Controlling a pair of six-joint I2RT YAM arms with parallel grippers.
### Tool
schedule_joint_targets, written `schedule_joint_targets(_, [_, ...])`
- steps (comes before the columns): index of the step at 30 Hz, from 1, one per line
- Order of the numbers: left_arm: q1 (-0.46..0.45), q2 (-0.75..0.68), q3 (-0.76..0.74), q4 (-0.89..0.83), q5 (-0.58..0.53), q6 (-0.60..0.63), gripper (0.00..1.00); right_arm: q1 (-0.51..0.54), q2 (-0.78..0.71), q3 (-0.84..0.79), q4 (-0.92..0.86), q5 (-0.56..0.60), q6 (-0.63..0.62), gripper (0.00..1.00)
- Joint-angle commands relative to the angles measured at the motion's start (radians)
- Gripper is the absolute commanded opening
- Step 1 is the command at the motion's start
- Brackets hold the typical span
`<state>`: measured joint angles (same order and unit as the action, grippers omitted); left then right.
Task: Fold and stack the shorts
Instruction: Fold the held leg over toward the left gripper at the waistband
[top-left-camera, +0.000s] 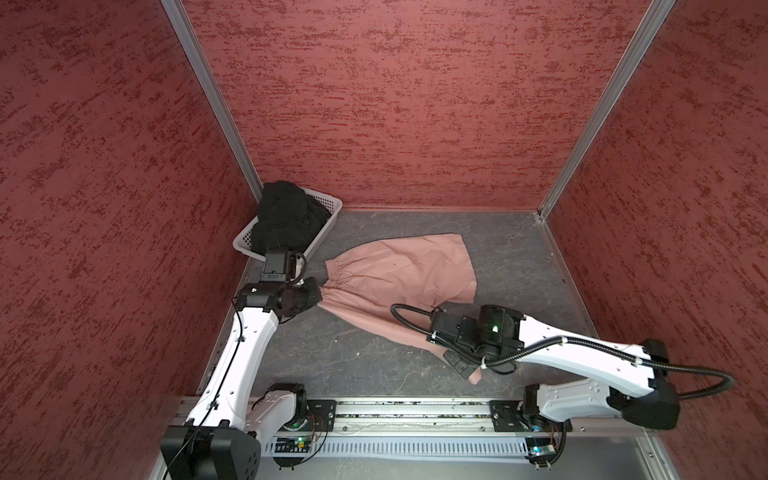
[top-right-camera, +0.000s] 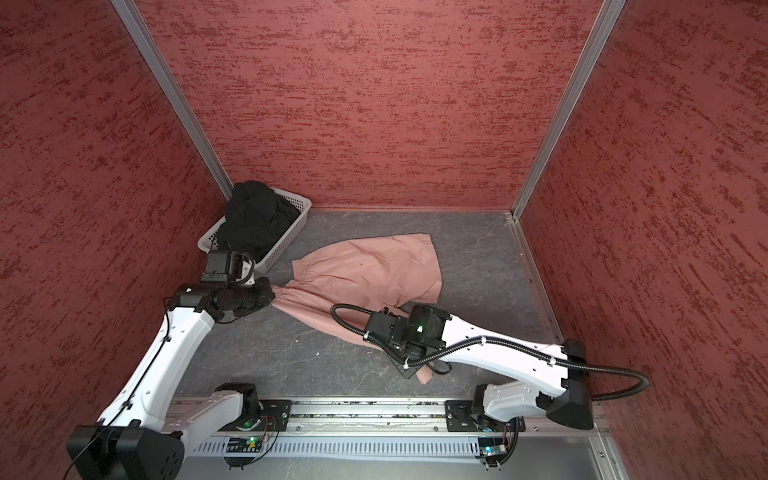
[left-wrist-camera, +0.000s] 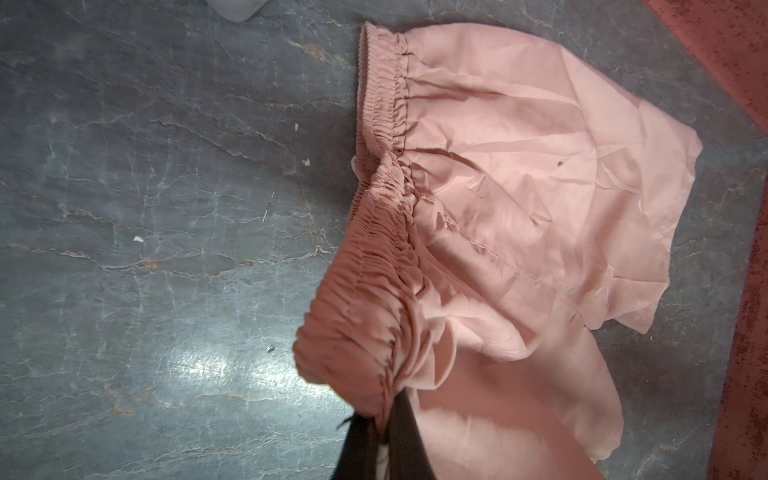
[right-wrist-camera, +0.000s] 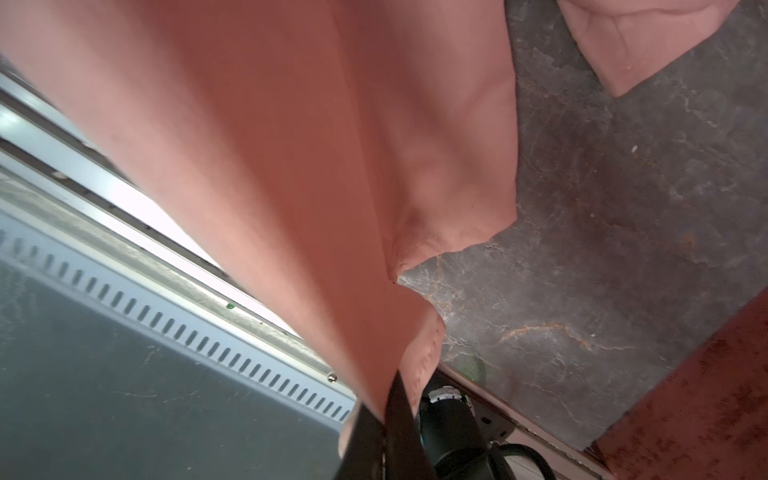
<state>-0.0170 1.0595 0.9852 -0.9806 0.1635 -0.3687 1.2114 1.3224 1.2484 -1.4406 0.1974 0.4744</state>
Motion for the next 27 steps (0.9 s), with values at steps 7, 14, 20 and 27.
schedule_joint_targets(7, [0.018, 0.092, 0.105, 0.029, -0.032, 0.089, 0.00, -0.064, -0.007, 0.144, -0.046, 0.237, -0.008, 0.00])
schedule_joint_targets(14, [0.017, 0.144, 0.120, 0.048, -0.007, 0.102, 0.00, -0.104, 0.014, 0.195, 0.051, 0.364, -0.057, 0.00])
schedule_joint_targets(20, [0.020, 0.159, 0.127, 0.081, -0.024, 0.114, 0.00, -0.222, -0.002, 0.155, 0.201, 0.524, -0.286, 0.00])
schedule_joint_targets(27, [0.021, 0.267, 0.186, 0.141, -0.007, 0.116, 0.00, -0.416, -0.144, 0.039, 0.612, 0.377, -0.684, 0.00])
